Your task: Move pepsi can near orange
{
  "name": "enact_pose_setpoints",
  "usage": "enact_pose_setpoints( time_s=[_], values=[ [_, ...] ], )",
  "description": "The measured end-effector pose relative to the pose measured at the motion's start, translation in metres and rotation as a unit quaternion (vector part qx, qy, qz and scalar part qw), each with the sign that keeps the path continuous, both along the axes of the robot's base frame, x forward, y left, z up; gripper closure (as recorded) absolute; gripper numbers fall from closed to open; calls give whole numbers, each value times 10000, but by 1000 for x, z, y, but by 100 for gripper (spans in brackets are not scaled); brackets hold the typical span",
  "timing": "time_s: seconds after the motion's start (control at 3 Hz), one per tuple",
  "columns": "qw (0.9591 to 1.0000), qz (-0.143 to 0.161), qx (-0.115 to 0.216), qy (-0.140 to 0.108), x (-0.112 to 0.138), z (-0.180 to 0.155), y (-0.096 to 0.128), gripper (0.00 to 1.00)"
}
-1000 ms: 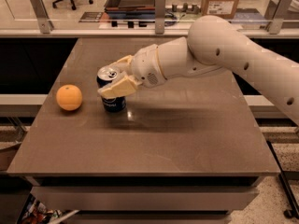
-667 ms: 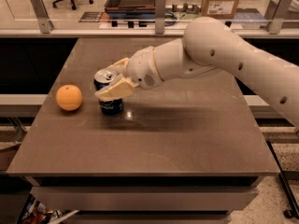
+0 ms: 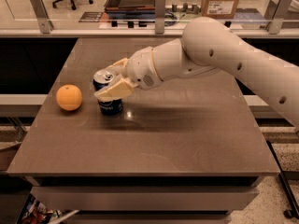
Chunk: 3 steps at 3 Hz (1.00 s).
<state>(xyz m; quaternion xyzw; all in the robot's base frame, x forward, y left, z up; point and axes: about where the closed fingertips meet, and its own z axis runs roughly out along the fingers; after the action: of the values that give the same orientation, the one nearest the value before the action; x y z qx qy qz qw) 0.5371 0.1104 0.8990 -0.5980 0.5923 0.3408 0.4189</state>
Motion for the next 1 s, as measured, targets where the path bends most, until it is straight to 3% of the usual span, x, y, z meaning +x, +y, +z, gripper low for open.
enact_pose_setpoints(
  time_s=[0.67, 1.0],
  values=[
    [10000, 41, -4, -3, -2, 0, 4, 17],
    [10000, 61, -6, -5, -3, 1, 6, 0]
  ],
)
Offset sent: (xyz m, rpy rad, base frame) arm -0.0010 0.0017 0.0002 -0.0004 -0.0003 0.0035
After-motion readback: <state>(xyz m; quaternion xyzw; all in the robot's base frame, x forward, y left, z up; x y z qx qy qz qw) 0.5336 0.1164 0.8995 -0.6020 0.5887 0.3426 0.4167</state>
